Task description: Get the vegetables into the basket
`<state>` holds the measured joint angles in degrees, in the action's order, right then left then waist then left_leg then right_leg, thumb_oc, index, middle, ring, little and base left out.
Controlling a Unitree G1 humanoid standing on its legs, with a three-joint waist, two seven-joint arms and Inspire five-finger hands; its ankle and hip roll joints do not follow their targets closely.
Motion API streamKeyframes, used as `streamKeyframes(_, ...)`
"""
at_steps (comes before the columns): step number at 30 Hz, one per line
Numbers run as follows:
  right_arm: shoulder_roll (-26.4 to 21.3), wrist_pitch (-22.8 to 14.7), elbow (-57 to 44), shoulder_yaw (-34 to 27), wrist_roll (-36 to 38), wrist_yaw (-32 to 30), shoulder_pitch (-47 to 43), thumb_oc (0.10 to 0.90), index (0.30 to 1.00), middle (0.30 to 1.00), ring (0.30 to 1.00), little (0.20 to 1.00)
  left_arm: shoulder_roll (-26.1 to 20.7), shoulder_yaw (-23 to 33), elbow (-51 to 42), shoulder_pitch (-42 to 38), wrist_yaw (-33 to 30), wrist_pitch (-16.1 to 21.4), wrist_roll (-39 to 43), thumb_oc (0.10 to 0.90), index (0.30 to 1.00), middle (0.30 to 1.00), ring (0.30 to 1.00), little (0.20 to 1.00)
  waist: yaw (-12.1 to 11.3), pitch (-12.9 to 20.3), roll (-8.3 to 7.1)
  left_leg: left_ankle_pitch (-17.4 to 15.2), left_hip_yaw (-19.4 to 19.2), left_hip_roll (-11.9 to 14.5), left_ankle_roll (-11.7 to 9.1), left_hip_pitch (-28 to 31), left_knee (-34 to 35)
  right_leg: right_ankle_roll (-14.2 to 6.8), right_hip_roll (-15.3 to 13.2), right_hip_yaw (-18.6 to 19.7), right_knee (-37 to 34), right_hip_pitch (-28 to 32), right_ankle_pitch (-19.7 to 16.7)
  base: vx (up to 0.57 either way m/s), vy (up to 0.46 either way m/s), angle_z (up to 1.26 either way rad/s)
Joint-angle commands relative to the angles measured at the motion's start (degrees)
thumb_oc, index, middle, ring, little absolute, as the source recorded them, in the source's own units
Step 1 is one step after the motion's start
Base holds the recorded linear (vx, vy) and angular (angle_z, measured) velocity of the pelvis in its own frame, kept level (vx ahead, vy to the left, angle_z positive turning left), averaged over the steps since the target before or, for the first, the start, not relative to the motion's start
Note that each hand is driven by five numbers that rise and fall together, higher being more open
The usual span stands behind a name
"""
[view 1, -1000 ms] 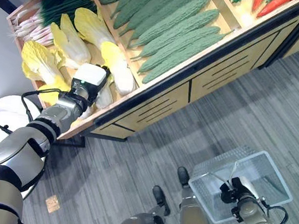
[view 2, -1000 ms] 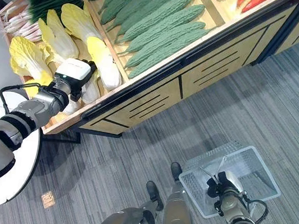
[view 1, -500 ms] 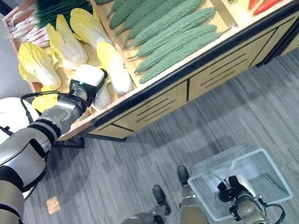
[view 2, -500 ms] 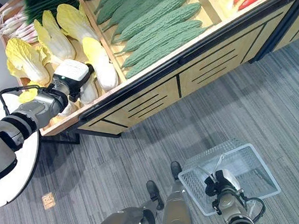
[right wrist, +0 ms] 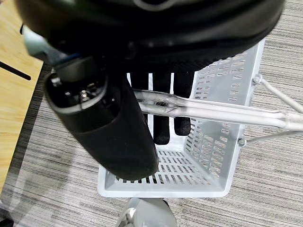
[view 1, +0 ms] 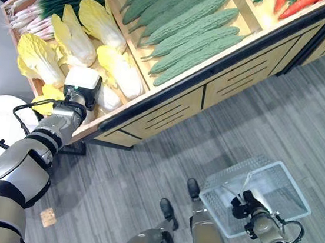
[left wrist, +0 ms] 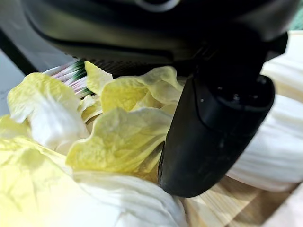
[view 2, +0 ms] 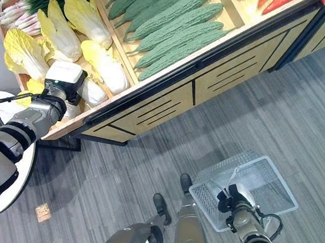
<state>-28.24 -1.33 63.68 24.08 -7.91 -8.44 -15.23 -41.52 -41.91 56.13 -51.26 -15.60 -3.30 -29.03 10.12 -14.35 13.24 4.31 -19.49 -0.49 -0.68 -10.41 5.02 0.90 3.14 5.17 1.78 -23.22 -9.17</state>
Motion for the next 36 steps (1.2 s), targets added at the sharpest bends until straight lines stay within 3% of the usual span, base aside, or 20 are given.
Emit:
streamKeyframes(1, 1.77, -0.50, 1.65, 2.30, 1.74, 0.56, 3.93, 0.400, 0.300, 0.300, 0.300, 0.300, -1.14, 1.74, -0.42, 3.84, -0.71, 0.33, 1.54, 0.400, 0.300, 0.300, 0.300, 0.300, -1.15, 3.31, -2.45, -3.76, 1.10, 0.62, -1.64, -0.56, -0.02, -6.11, -4.32, -1.02, -6.78, 6.63, 3.88, 0.01, 0.047, 0.07)
streamKeyframes(3, 1.91, -0.12, 1.64, 2.02, 1.72, 0.79, 4.25, 0.400, 0.300, 0.300, 0.300, 0.300, -2.25, 2.99, -3.62, 5.31, -0.72, 0.19, 1.46, 0.400, 0.300, 0.300, 0.300, 0.300, -1.75, 3.40, -2.76, -4.09, 1.48, 0.57, -1.57, 1.01, -0.02, -6.05, -4.36, -1.27, -6.78, 8.29, 4.45, 0.02, 0.046, 0.05)
streamKeyframes(11, 3.60, 1.55, 2.68, -1.40, -0.23, 2.70, 8.30, 0.400, 0.300, 0.300, 0.300, 0.300, -7.19, 16.63, -28.07, 17.79, -3.35, 1.44, 5.25, 0.400, 0.300, 0.300, 0.300, 0.300, -4.52, 6.23, -5.40, -6.33, 4.19, 0.46, -1.06, 10.29, -0.02, -5.74, -4.47, -3.94, -6.78, 18.81, 7.89, 0.02, 0.064, 0.22)
streamKeyframes(17, 5.11, 3.14, 4.60, -3.23, -1.34, 4.04, 9.85, 0.400, 0.300, 0.300, 0.300, 0.300, -6.58, 26.25, -42.28, 26.10, -3.83, 2.24, 6.64, 0.400, 0.300, 0.300, 0.300, 0.300, -5.78, 9.22, -7.92, -7.42, 5.78, 0.44, -0.67, 13.53, -0.02, -5.73, -4.36, -5.28, -6.78, 22.68, 9.09, -0.01, 0.058, 0.17)
streamKeyframes(23, 6.11, 3.93, 5.34, -3.91, -2.09, 5.41, 11.44, 0.400, 0.300, 0.300, 0.300, 0.300, -5.75, 31.37, -49.64, 30.76, -2.48, 2.92, 7.46, 0.400, 0.300, 0.300, 0.300, 0.300, -6.51, 11.32, -9.87, -8.13, 6.29, 0.40, -0.34, 15.25, -0.02, -5.80, -4.29, -5.79, -6.78, 24.56, 9.37, -0.02, 0.049, 0.07)
streamKeyframes(36, 8.33, 4.26, 6.09, -4.23, -2.25, 5.81, 13.40, 0.400, 0.300, 0.300, 0.300, 0.300, -1.99, 36.74, -59.23, 36.48, -2.26, 4.14, 10.16, 0.400, 0.300, 0.300, 0.300, 0.300, -7.06, 12.81, -11.08, -8.82, 6.40, 0.35, 0.17, 16.60, -0.02, -6.03, -4.34, -5.84, -6.78, 25.70, 9.51, -0.01, 0.011, 0.02)
